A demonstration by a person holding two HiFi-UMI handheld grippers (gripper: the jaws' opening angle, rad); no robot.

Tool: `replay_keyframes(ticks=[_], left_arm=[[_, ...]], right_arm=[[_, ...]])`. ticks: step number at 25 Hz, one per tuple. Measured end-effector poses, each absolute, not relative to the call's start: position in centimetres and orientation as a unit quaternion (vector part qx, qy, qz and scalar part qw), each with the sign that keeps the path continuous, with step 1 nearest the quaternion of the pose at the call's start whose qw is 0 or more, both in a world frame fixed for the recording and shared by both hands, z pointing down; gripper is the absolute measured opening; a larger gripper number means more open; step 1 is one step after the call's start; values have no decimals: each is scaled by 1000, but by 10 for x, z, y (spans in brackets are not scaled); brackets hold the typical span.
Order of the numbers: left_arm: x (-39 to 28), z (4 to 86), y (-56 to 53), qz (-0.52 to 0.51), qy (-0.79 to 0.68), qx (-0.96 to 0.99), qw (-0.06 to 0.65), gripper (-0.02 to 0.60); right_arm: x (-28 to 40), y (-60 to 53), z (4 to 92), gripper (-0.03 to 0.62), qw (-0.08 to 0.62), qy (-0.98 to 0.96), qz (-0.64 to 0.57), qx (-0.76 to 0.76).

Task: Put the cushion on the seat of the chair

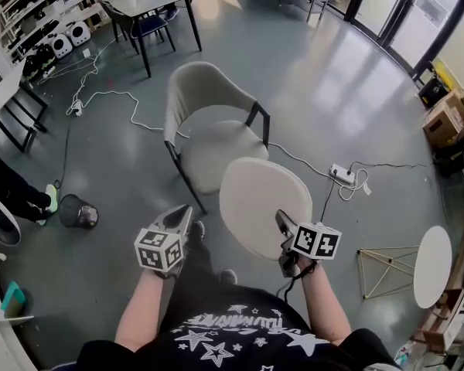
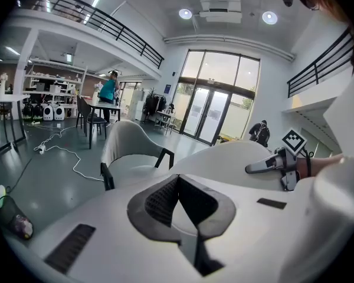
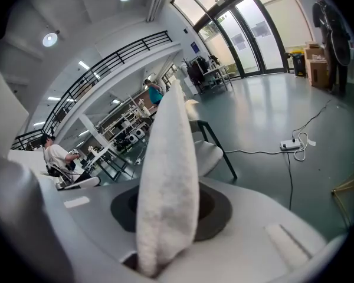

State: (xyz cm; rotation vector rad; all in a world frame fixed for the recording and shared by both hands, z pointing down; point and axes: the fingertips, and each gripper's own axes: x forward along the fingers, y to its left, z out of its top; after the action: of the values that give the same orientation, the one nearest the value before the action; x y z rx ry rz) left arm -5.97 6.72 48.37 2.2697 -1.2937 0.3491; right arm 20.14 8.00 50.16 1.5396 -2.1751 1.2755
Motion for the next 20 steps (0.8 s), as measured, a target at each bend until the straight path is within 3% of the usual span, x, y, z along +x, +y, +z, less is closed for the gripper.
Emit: replay_keyframes(ticks=[20], left_arm=[[-133, 515, -109, 147, -438, 839, 288, 9]], right_arm=[[118, -83, 522, 71, 151, -708, 440, 531]])
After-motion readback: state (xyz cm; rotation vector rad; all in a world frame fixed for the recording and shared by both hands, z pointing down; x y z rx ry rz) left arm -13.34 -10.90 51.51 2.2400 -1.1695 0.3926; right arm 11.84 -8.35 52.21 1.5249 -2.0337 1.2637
